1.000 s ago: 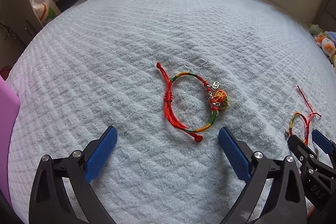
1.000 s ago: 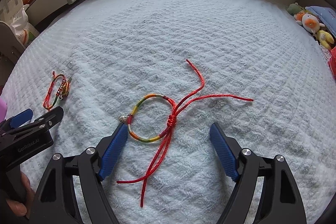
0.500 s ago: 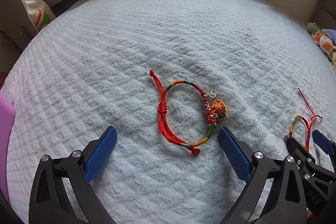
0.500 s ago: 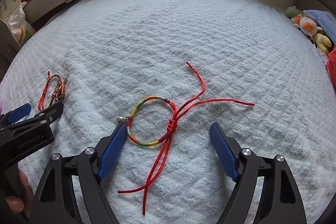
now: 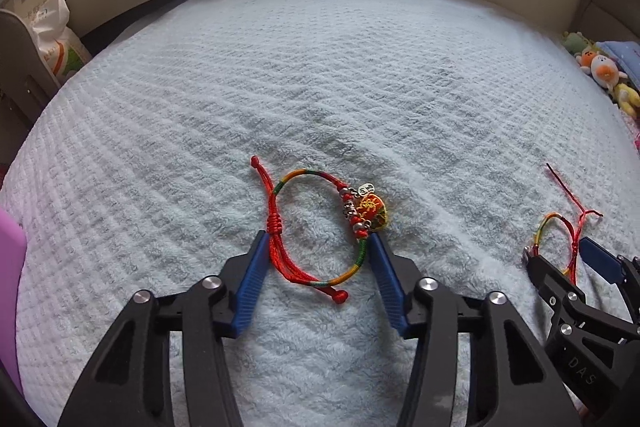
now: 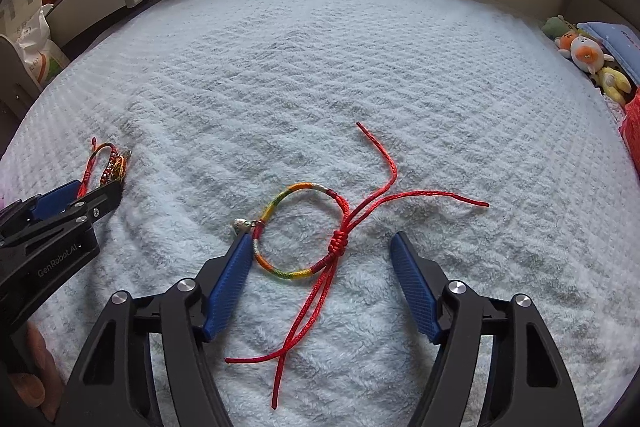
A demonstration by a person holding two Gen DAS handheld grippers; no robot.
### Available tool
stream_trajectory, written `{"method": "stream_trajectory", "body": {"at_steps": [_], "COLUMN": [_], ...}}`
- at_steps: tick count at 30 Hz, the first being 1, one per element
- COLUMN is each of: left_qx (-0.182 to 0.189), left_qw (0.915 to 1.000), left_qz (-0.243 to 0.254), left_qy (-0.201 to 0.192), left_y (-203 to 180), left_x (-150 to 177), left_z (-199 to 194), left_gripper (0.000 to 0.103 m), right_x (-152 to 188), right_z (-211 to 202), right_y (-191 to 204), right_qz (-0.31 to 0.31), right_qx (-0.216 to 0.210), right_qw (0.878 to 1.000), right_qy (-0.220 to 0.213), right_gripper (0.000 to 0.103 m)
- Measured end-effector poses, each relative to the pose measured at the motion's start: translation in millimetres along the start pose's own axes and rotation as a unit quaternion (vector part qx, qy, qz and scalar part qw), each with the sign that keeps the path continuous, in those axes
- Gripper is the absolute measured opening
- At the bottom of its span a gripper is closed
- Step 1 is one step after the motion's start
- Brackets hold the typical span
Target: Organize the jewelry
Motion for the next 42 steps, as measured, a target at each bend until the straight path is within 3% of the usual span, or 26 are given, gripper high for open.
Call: {"method": "stream_trajectory", "body": {"at_steps": [2, 5, 12, 14, 30, 38, 42], "left_qx": [0.001, 0.006, 0.009, 0.010, 0.014, 0.022, 0.025], "left_qw": [1.0000, 0.9999, 0.9999, 0.9999, 0.9998, 0.9988, 0.9979], "left_qz": [0.006, 0.007, 0.002, 0.004, 0.008, 0.012, 0.007], "left_qy": [-0.003, -0.005, -0.005, -0.002, 0.015, 0.042, 0.059], "left_y": [-3, -2, 10, 10, 12, 8, 11], "left_x": [0, 0, 15, 19, 84, 139, 155], "left_z": [-1, -3, -21, -25, -84, -145, -188], "left_gripper": [0.033, 0.027, 0.022, 0.007, 0.007, 0.007, 0.007], "right_x": [0, -1, 0, 1, 59, 111, 126], "right_z": [-1, -4, -13, -18, -77, -126, -160], "right_y": [1, 2, -1, 1, -1, -4, 4], "right_qz": [-0.002, -0.002, 0.000, -0.004, -0.004, 0.023, 0.001], "right_qx": [-0.002, -0.003, -0.008, -0.007, -0.030, -0.066, -0.078], "right_qw": [1.000, 1.000, 1.000, 1.000, 0.999, 0.996, 0.993], "right_qy": [-0.001, -0.005, -0.003, -0.004, 0.013, 0.059, 0.084], "right_gripper": [0.061, 0.044, 0.008, 0.006, 0.006, 0.006, 0.006]}}
Point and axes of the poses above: each gripper's, at about its wrist camera, not at the fingertips, and z roughly the way its jaws point, y to its left, x to its underside, the point moved 10 cm from there along z, roughly the way its jaws point, and after that the axes turned 2 degrees about -y, right-handed, at the moved point
